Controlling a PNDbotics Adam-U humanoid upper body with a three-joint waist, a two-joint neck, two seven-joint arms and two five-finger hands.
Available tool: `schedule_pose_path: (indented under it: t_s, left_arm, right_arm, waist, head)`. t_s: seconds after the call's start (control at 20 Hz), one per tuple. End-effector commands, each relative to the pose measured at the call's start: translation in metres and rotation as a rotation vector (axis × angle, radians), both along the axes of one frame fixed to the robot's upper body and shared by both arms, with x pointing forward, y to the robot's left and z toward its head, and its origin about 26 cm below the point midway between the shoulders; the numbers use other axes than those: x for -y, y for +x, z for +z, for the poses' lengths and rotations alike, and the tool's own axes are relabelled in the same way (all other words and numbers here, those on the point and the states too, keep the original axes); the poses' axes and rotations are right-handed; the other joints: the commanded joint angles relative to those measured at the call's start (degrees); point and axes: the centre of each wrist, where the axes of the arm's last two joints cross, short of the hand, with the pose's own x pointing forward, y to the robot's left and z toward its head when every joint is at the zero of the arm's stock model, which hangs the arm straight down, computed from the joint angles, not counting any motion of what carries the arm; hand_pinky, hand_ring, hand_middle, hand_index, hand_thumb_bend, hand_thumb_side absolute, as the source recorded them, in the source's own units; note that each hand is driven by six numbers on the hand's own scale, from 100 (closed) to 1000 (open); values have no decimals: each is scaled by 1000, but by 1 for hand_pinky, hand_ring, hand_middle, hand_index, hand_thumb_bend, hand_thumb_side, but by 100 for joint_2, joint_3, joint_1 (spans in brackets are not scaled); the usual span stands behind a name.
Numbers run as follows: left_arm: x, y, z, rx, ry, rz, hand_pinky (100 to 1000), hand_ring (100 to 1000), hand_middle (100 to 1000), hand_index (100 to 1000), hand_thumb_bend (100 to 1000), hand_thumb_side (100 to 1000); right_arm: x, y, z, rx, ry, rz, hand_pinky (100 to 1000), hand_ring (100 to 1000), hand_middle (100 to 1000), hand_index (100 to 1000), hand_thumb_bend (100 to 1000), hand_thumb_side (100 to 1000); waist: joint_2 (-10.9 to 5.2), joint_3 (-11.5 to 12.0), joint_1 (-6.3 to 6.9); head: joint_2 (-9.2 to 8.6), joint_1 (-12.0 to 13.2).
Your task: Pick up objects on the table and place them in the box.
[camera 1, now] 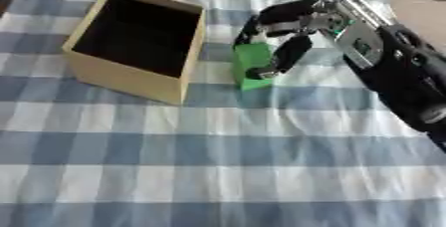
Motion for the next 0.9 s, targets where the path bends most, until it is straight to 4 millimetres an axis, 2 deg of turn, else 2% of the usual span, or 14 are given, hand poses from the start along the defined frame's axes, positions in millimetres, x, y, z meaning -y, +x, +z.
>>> schedule_pose_path:
  t_s: [0.05, 0.1, 0.3, 0.35, 0.4, 0.55, 0.7, 0.75, 0.9]
  left_arm:
    - [1, -2, 6, 26, 8, -10, 709, 600, 634, 707, 100, 895]
    - [1, -2, 6, 26, 8, -10, 709, 600, 634, 706, 100, 895]
    - [2, -2, 6, 24, 9, -13, 709, 600, 635, 706, 100, 897]
    - [2, -2, 6, 24, 9, -13, 709, 600, 634, 706, 100, 897]
    - [2, -2, 6, 23, 9, -13, 709, 600, 634, 706, 100, 897]
    - [2, -2, 7, 23, 10, -14, 710, 600, 634, 706, 100, 897]
    - [2, -2, 7, 22, 11, -15, 710, 600, 634, 706, 100, 898]
    - [2, -2, 7, 22, 11, -16, 710, 600, 634, 706, 100, 898]
    - [2, -2, 7, 21, 12, -16, 710, 600, 634, 706, 100, 898]
  right_arm:
    - [2, -2, 11, 37, 27, 3, 805, 773, 503, 640, 336, 571]
    - [2, -3, 11, 42, 34, 4, 798, 756, 473, 597, 330, 532]
    - [2, -3, 10, 54, 37, -4, 776, 708, 410, 540, 249, 440]
    - [2, -3, 9, 56, 40, -9, 766, 683, 382, 518, 141, 446]
    - [3, -2, 8, 56, 49, -17, 760, 669, 372, 509, 100, 444]
    - [4, -2, 6, 58, 93, -33, 743, 638, 360, 500, 100, 427]
    - [4, -4, 10, 60, 142, -42, 725, 617, 357, 496, 100, 189]
    - [3, -5, 11, 59, 156, -44, 723, 615, 356, 496, 100, 150]
    - [1, -9, 19, 58, 193, -37, 717, 607, 349, 491, 100, 175]
  waist:
    - [-17, 1, -33]
    - [-18, -1, -34]
    - [-17, -6, -42]
    - [-16, -5, -42]
    - [-15, -2, -41]
    - [-14, -1, -42]
    - [-22, -8, -43]
    - [-26, -9, -43]
    - [-41, -13, -40]
  head:
    - [-62, -24]
    - [-61, -23]
    - [-62, -32]
    - [-62, -34]
    - [-65, -36]
    - [-67, -34]
    - [-65, -33]
    - [-65, -32]
    - [-75, -29]
